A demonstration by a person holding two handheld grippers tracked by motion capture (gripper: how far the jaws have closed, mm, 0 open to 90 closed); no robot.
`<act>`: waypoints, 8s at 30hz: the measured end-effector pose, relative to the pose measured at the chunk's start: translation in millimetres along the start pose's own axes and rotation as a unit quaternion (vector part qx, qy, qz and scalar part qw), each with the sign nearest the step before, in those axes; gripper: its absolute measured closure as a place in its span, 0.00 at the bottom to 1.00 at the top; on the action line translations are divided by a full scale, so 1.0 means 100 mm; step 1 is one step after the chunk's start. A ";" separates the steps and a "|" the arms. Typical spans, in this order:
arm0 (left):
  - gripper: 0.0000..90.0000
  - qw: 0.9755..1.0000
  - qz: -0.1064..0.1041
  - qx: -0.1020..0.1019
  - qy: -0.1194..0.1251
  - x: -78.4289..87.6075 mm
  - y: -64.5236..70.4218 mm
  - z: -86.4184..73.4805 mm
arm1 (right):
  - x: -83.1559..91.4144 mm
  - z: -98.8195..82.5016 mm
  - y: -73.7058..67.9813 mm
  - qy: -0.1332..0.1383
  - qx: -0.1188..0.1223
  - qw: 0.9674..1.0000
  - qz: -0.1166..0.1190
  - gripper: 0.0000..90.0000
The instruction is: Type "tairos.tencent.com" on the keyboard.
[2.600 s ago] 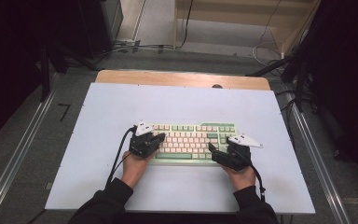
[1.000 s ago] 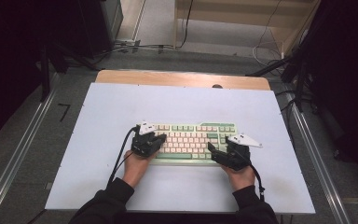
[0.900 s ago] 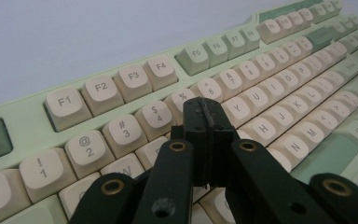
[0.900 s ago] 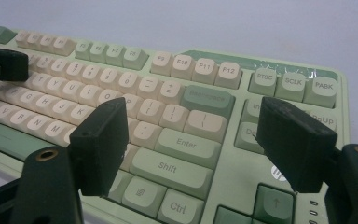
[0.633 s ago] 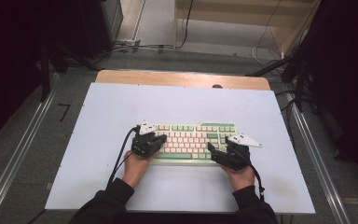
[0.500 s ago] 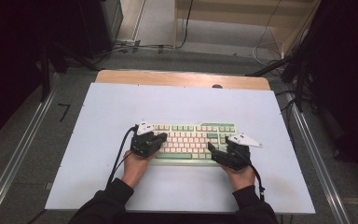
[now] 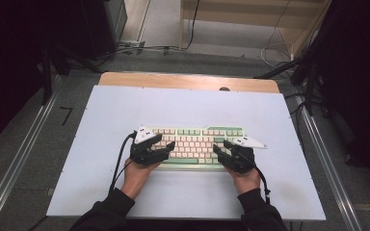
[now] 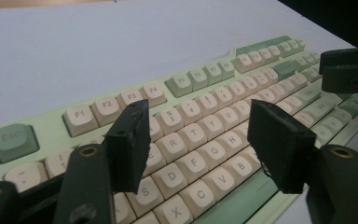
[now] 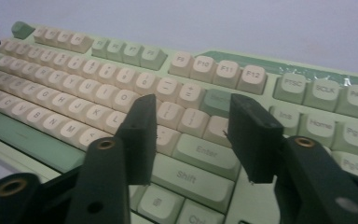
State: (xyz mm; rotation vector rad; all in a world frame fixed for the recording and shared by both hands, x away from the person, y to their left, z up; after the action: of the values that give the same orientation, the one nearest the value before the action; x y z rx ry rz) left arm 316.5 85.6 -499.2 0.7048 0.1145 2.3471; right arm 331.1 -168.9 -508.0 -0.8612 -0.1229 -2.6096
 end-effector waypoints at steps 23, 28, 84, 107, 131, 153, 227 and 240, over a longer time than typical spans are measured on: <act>0.40 0.996 0.070 0.043 0.023 0.54 -0.30 -0.23 | -0.38 0.17 -0.41 -0.020 0.050 0.998 0.043 0.97; 0.40 0.996 0.074 0.047 0.022 0.58 -0.31 -0.26 | -0.46 0.17 -0.45 -0.036 0.058 0.997 0.043 0.97; 0.98 1.000 0.014 0.013 -0.007 0.26 -0.23 -0.19 | -0.13 0.17 -0.17 0.034 0.019 0.999 -0.005 0.25; 1.00 0.998 0.016 0.008 -0.065 0.00 -0.24 -0.19 | 0.05 0.04 0.10 0.033 -0.011 0.999 -0.035 0.27; 0.95 1.000 -0.014 0.012 -0.025 0.09 -0.18 -0.12 | 0.02 0.05 0.07 0.030 -0.007 0.999 -0.031 0.28; 0.34 0.999 0.006 0.022 0.026 0.08 -0.23 -0.04 | 0.05 -0.03 0.05 0.014 0.000 1.000 -0.017 0.55; 0.38 1.000 0.006 0.026 0.013 0.13 -0.23 -0.11 | -0.08 0.00 -0.22 0.012 0.008 1.000 0.026 0.22; 0.75 1.000 -0.013 0.023 0.014 0.09 -0.19 -0.06 | -0.05 -0.04 -0.17 0.011 0.006 1.000 0.015 0.23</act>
State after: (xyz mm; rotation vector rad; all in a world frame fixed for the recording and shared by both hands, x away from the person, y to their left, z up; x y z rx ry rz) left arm 319.2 106.3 -505.1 0.6901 0.1902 2.3370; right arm 326.0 -152.8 -512.8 -0.8241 -0.1201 -2.5869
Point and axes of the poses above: each handheld gripper's, and its own axes: x roughly backward along the jaws, z roughly out of its top, y roughly to its right, the point moved 5 cm from there along -x, roughly forward along the jaws, and after that the axes turned 8 degrees about -z, right-handed, at the moved point
